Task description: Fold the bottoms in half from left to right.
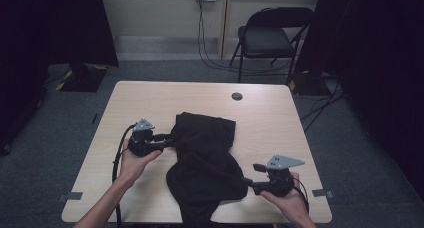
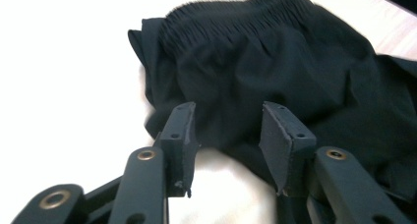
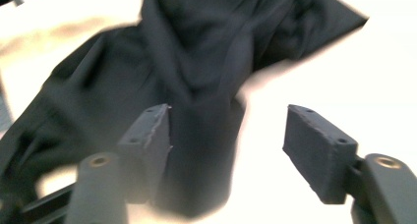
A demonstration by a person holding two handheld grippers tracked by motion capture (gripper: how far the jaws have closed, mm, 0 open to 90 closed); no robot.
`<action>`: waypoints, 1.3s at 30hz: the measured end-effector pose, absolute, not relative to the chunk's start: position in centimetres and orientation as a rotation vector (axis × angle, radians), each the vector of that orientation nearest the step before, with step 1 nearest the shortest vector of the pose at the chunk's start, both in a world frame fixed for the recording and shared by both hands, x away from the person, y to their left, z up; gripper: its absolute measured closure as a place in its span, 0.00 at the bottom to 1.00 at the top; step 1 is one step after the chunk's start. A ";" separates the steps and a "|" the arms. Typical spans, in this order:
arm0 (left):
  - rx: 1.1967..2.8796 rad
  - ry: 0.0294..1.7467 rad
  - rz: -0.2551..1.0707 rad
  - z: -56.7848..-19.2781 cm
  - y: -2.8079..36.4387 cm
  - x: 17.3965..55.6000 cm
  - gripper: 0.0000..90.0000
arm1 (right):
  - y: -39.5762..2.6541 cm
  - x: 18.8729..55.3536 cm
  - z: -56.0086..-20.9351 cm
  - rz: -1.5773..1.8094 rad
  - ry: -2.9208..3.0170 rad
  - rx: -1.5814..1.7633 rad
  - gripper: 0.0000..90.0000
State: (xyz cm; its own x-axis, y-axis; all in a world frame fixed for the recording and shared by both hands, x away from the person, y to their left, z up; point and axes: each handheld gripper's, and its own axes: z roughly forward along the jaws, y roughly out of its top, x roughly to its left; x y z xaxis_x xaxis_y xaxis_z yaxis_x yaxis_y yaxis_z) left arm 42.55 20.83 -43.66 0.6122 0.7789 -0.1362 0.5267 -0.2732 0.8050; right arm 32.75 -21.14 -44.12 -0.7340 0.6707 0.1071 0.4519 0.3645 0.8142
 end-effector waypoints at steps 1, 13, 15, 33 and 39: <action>1.952 1.035 0.359 -43.7 20.8 42.6 0.63 | -21.1 32.7 -44.1 1.304 2.384 1.003 0.40; 1.982 1.056 0.325 -45.7 18.6 47.7 0.50 | -14.3 43.6 -44.0 1.286 2.382 0.965 0.43; 1.995 1.053 0.288 -46.3 18.2 48.0 0.46 | -13.2 45.0 -45.4 1.258 2.395 1.002 0.40; 1.891 1.025 0.303 -44.3 18.1 49.2 0.89 | -12.6 49.0 -46.5 1.350 2.315 1.084 0.93; 1.791 0.937 0.407 -37.5 17.9 49.3 0.89 | -13.2 50.0 -39.7 1.451 2.177 1.030 0.94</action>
State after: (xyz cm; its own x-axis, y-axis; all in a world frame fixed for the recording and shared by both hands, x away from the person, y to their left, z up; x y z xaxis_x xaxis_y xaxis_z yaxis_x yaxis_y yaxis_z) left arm 49.35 17.87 -37.46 0.6388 0.7549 -0.1486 0.4071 -0.1678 0.8978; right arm 50.03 -13.19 -39.74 -0.6847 0.7193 0.1171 0.3851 0.2206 0.8961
